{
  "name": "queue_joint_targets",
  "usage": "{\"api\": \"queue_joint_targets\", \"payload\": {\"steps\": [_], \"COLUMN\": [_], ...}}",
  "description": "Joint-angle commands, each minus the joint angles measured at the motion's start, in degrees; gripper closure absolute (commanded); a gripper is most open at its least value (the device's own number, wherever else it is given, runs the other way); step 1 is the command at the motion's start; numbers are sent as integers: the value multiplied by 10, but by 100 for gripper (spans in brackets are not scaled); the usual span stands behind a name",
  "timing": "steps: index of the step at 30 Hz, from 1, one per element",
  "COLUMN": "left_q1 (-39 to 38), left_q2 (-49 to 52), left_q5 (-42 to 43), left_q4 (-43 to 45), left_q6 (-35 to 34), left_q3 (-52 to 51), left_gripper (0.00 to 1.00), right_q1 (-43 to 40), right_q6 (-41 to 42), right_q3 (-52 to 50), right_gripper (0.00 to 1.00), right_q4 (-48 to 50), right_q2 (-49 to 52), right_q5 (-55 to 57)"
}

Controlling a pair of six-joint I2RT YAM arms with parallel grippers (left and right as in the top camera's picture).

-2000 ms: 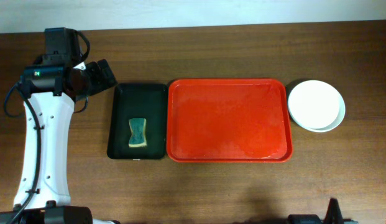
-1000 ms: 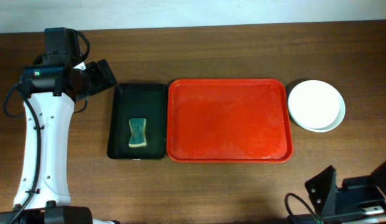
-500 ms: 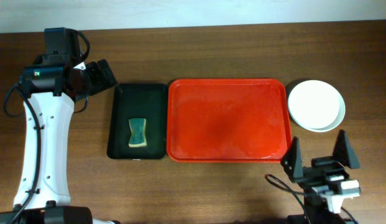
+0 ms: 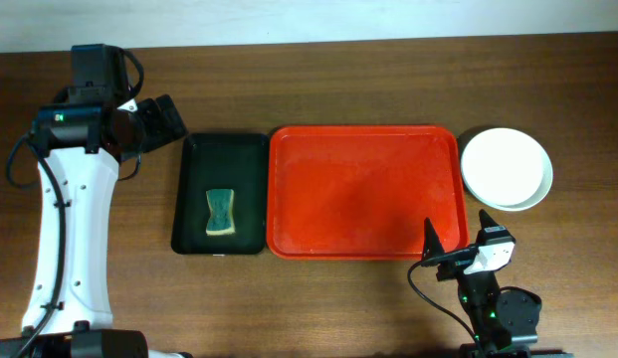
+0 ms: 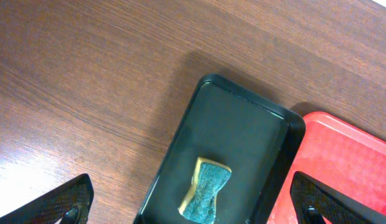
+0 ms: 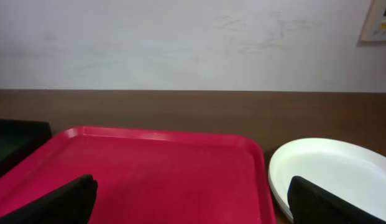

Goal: Clean dirty plates on tray and stack at the side

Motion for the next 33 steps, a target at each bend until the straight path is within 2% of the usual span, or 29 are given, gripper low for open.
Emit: {"api": "queue_joint_targets", "payload": {"steps": [1, 33], "left_q1": [2, 2], "left_q2": [2, 1], "left_q5": [-3, -3], "left_q4": [1, 1], "left_q6": [-8, -8], "left_q3": [1, 1], "left_gripper": [1, 1], "right_q1": [4, 4], "right_q6": [-30, -37], "right_q3": [-3, -3], "right_gripper": [2, 2], "right_q4": [-5, -3], "right_q2": [-4, -4], "right_q5": [-3, -5]}}
